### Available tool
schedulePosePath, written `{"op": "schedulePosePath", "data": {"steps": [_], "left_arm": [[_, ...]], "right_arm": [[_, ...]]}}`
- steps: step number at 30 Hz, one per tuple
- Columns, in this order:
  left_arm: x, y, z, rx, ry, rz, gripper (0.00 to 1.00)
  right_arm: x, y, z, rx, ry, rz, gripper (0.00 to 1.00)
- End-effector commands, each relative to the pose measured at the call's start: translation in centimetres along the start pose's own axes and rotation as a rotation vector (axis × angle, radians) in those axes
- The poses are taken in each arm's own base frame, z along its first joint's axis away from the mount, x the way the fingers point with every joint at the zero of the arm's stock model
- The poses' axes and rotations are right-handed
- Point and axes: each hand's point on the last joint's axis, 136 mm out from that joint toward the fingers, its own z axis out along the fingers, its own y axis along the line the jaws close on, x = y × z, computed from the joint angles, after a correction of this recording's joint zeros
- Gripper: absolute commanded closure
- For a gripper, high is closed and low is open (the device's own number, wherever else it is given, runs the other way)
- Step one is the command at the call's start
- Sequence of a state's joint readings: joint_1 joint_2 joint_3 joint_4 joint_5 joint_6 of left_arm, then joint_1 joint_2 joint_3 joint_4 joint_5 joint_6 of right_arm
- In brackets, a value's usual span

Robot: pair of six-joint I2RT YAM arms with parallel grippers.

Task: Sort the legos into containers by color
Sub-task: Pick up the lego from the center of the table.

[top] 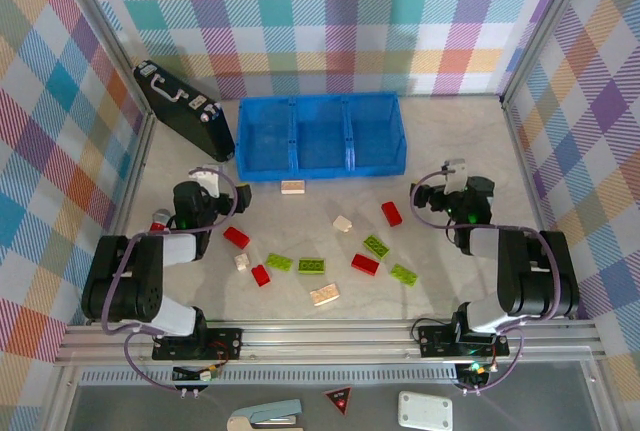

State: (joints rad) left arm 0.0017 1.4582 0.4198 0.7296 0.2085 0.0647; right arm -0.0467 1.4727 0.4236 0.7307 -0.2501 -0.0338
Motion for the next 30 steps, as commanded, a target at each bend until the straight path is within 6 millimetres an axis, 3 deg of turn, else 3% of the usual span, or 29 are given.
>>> {"op": "schedulePosePath", "data": {"steps": [1,7,16,25,30], "left_arm": [[-1.3,0.5,-0.5,-0.048,0.006,-0.028,0.0],[-2.1,1.6,-1.6,-0.177,0.06,-0.117,0.0],[-3.7,-0.7,-3.8,-0.139,0.193,-0.249,0.0],[-5.3,-2.6,-6.0,-0.092,0.32,-0.322,0.0],[-7.1,-4.0,-6.3,-0.033,0.399,-0.34,0.0]], "right_arm": [[-1.2,0.2,0.0,0.008,0.012,0.015,0.01],[-0.6,0.6,-0.2,0.006,0.126,0.067,0.01],[0.1,2.7,-2.0,0.008,0.285,0.128,0.03],[0.6,7.4,-3.6,-0.044,0.399,0.093,0.05],[0.6,9.7,-3.6,-0.071,0.485,0.037,0.09]]}}
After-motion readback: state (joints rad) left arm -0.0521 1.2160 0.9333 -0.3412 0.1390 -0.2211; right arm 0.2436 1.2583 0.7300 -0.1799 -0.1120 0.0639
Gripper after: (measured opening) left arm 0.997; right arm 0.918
